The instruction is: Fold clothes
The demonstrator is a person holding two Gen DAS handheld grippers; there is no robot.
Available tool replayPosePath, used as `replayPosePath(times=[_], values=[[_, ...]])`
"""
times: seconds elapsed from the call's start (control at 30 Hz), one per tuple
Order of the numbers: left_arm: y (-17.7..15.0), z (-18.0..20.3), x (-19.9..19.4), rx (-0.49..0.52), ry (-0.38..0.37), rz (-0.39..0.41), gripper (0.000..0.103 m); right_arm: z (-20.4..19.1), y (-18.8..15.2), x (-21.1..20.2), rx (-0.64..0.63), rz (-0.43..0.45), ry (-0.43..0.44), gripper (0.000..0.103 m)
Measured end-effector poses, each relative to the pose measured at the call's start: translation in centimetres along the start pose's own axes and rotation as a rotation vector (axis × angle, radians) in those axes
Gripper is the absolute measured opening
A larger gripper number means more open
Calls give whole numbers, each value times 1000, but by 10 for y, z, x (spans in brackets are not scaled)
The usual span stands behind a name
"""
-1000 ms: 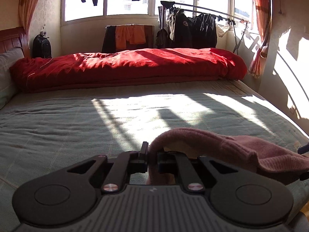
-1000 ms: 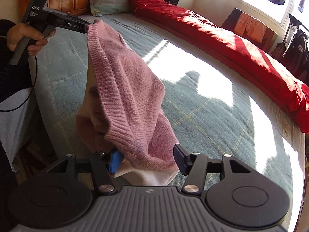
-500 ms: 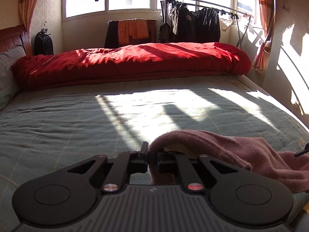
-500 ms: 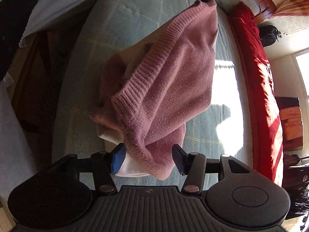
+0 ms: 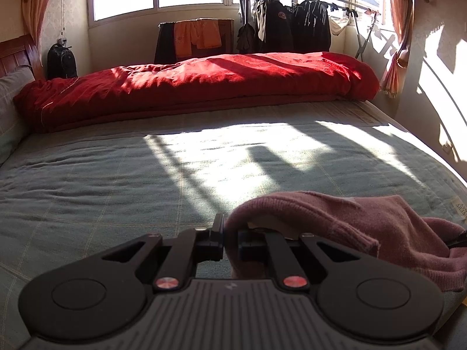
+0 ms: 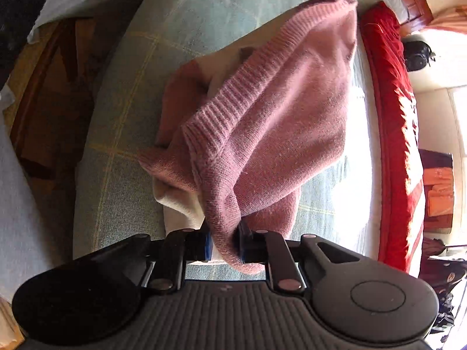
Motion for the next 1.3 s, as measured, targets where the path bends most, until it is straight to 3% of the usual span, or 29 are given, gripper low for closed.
replayPosePath(times=[0.27,0.43,0.6,0.8,1.1,1.3], values=[[10,-8,-29,83,5,10,6,71,-16,-53,598,195,27,11],[21,-10,-52,129,-13,19,6,92,-34,-75,821,278,39,10],[32,-11,-73,160,-26,31,6,106,-45,-91,933,312,26,10],[40,-10,-98,176,-39,75,6,127,-59,-118,1023,345,-61,10],[70,-3,-141,192,-87,166,6,140,-66,-172,1055,392,-193,10],[109,1,-182,226,-113,266,6,166,-64,-229,1035,465,-305,10]])
Point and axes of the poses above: each gripper's, at about its wrist camera, not at the fingertips, and x roughly the way its jaws point, z to its right, y to its top, the point moved 5 cm from there along x, roughly the way its jaws point, and after that the axes turned 2 degrees about z, right-handed, at the moved point
